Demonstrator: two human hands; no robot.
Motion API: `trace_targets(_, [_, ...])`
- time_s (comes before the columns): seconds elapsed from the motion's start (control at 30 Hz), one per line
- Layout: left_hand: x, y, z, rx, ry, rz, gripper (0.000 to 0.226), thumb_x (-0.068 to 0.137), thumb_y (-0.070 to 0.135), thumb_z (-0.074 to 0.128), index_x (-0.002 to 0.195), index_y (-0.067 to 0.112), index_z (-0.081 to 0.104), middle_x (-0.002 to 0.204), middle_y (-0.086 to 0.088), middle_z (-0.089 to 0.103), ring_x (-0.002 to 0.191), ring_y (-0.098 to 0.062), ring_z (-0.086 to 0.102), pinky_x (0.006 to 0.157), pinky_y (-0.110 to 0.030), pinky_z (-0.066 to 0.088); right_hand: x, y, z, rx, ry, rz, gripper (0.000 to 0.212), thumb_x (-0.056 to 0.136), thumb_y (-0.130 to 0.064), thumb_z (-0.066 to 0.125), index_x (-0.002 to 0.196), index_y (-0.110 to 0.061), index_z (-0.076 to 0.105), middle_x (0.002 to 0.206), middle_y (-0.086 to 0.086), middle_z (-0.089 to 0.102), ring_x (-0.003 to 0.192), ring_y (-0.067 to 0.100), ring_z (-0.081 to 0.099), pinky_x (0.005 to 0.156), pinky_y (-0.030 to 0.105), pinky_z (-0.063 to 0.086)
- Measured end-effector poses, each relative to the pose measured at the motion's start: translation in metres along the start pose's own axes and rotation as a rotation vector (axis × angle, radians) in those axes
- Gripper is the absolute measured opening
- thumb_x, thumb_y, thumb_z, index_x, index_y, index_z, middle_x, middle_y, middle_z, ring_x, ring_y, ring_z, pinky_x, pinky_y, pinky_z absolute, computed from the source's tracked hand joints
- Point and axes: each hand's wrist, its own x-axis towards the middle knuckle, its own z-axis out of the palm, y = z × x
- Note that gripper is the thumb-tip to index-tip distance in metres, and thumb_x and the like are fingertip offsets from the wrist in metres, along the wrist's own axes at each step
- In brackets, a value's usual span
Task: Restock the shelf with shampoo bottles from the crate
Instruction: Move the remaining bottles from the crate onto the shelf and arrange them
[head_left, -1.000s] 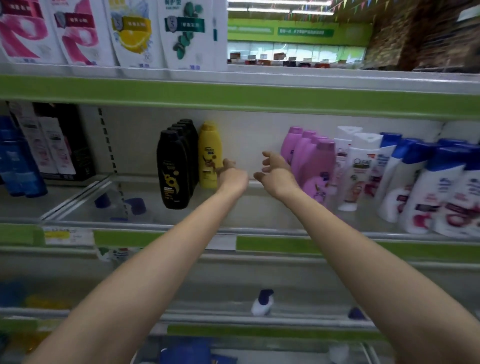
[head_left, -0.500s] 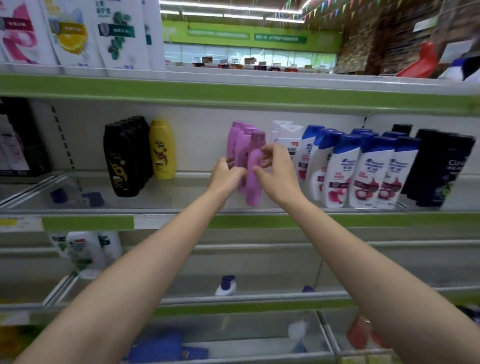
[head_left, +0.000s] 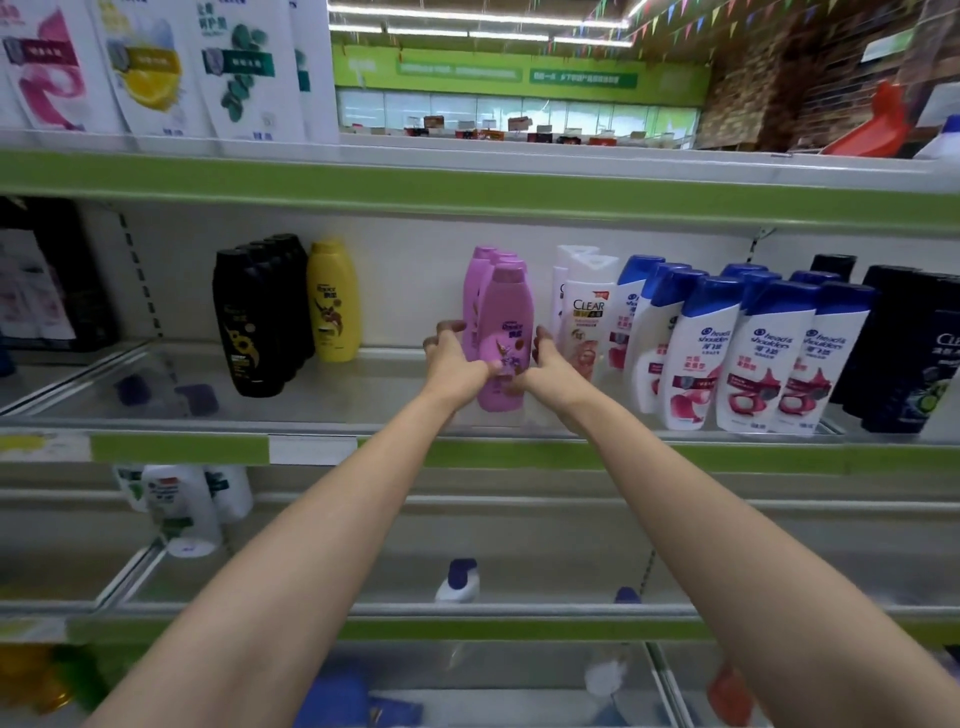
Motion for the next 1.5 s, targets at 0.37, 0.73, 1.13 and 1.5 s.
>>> trace_targets(0.37, [0.015,0.019,-0.016,-0.570,-0.197,-0.081,0.056,0.093,0.040,0.049,0.143,0.023,0.030,0.150,-0.003,0.028,0.138,-0.017,0.023,0.109,-0.038,0.024,0.046,0.010,0.014,0.742,-0.020,-0.051,0.049,0.063,0.003,0.047,0.110,-0.012,0.048,0.089,0.007,0.064,0.081,0.022,0.059,0.071,0.033,0.052])
trace_targets(0.73, [0.109,-0.035,0.038,-0.690,-0.156,-0.163,0.111,0.046,0.096,0.039,0.121,0.019,0.064,0.120,-0.015,0.066,0.107,-0.034,0.064,0.093,-0.050,0.052,0.091,-0.003,0.023,0.769,0.185,-0.015,0.060,0.098,-0.056,0.021,0.084,-0.019,0.066,0.069,0.002,0.072,0.073,0.021,0.064,0.075,0.033,0.053])
trace_targets(1.13, [0.099,-0.015,-0.014,-0.890,-0.289,-0.106,0.061,0.097,0.057,0.016,0.089,0.015,0.059,0.067,-0.003,0.066,0.056,-0.015,0.064,0.054,-0.019,0.053,0.120,-0.016,0.061,0.912,-0.007,-0.005,0.045,0.098,-0.050,0.031,0.086,-0.019,0.061,0.064,0.001,0.070,0.054,0.013,0.066,0.054,0.019,0.055])
trace_targets(1.5, [0.100,-0.038,-0.072,-0.638,0.039,-0.251,0.061,0.101,0.048,0.016,0.115,0.011,0.062,0.107,-0.013,0.067,0.104,-0.027,0.061,0.090,-0.035,0.047,0.131,-0.028,0.105,0.839,-0.090,-0.003,0.049,0.100,-0.048,0.027,0.074,-0.018,0.056,0.052,-0.002,0.065,0.044,0.012,0.060,0.047,0.018,0.050])
